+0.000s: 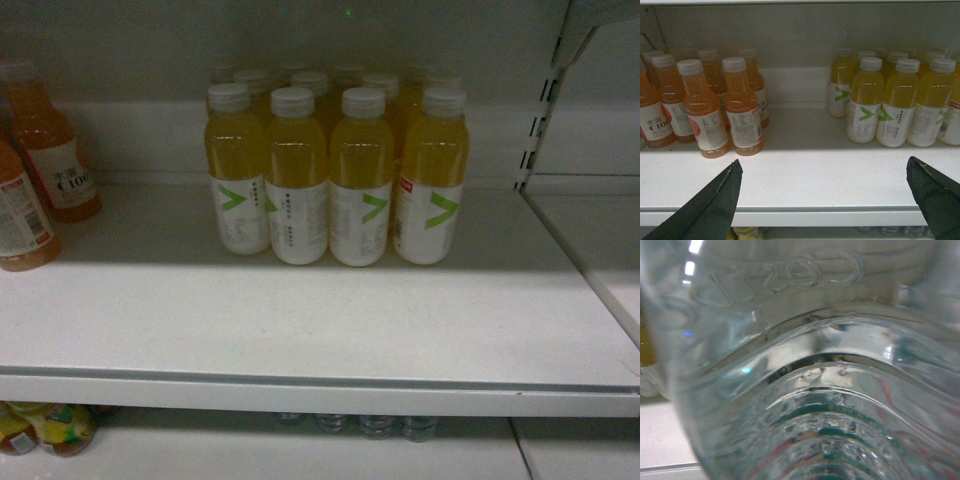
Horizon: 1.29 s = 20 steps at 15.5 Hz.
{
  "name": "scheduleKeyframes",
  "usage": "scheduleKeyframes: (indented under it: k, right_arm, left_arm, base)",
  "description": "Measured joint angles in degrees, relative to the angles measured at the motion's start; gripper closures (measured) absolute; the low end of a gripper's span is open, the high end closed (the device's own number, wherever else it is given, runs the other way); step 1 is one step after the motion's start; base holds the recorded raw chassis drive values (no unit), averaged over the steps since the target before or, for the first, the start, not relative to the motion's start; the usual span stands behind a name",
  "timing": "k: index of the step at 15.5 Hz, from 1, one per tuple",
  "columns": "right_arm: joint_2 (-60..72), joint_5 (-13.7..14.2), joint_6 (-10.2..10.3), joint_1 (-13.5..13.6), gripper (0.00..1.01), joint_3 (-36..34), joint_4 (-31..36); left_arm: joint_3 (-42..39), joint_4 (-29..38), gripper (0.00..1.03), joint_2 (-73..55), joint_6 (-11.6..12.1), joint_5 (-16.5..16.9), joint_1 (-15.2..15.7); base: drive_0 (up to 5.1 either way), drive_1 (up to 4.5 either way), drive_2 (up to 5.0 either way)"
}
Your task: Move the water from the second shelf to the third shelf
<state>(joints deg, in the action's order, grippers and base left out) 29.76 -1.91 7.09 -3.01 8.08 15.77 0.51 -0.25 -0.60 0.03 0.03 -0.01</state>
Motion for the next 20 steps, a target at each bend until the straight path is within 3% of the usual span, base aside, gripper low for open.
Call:
scheduleKeyframes:
  k: [20]
  right_arm:
    - [0.02,-0.46,0.0,0.0,0.6,-0.02,-0.26]
  left_arm:
    - [0.0,0.09,0.05,0.0,-0.02,-0.07,0.0]
  base:
    - [-4.9,2.51,2.5]
